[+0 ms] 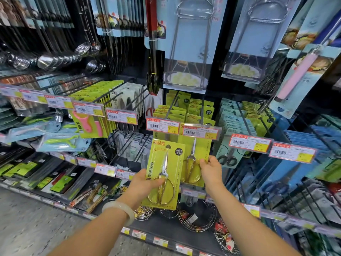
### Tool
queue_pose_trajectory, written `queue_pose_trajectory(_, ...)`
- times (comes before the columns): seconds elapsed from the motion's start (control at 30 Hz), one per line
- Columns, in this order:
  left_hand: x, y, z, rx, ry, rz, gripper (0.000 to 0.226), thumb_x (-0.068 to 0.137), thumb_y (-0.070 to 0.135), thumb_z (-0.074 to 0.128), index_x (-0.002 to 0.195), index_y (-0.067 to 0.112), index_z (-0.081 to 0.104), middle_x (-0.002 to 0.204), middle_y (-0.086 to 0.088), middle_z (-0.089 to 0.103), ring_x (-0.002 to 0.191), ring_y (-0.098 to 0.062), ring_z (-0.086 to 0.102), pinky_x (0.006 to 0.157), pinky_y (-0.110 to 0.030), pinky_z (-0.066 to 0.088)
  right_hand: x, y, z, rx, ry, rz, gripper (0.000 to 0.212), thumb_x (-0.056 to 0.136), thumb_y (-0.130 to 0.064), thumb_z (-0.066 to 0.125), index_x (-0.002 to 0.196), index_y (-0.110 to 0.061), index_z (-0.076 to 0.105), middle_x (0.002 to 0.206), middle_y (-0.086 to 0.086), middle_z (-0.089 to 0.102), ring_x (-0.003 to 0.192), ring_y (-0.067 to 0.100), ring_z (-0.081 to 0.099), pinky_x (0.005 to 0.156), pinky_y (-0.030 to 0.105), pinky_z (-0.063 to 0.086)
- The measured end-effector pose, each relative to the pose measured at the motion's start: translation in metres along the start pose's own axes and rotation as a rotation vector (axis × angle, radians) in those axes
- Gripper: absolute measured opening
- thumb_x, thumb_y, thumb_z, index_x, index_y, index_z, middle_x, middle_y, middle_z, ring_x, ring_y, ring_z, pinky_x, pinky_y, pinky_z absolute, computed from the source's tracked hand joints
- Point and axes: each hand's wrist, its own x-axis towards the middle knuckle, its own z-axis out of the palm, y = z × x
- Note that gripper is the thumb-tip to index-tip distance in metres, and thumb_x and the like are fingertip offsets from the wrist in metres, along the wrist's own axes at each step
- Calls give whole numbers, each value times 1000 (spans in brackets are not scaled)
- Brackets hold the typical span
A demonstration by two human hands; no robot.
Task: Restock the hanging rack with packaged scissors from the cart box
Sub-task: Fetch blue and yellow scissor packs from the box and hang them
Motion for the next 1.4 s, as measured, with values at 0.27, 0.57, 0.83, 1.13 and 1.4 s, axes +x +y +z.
queue_pose_trajectory(0.27,3,-1,0,44,22,-47,26,83,15,72,105,20,60,108,1,69,96,-14,63,96,-36,44,1,6,1,-21,19,-2,17,93,-10,45,78,-12,38,68,3,32,57,14,27,54,29,25)
queue_pose_trajectory(0.57,3,1,-1,64,41,-58,34,82,15,73,113,15,58,110,0,68,104,-18,62,96,-35,44,-1,9,6,-83,-13,-36,29,94,-10,45,69,-15,30,70,2,31,58,14,27,54,26,24)
queue_pose_trajectory(0.83,5,2,0,52,48,-40,22,83,15,72,96,24,56,103,5,66,95,-13,61,89,-32,41,0,3,-5,57,37,-55,22,95,-7,44,75,-16,44,65,0,38,54,11,31,51,24,26)
queue_pose_trajectory(1.13,10,3,9,71,30,-54,26,82,13,72,106,16,61,105,-1,71,96,-16,66,101,-42,47,20,-5,-5,-3,44,69,44,94,-28,52,131,-6,41,119,6,55,97,20,51,83,29,38)
queue_pose_trajectory(1.4,23,3,39,120,1,-42,49,89,32,63,131,14,48,138,-2,52,125,-25,50,109,-46,38,-24,7,-13,-75,-368,-57,14,90,-12,59,102,-10,54,100,4,66,78,7,61,66,8,49)
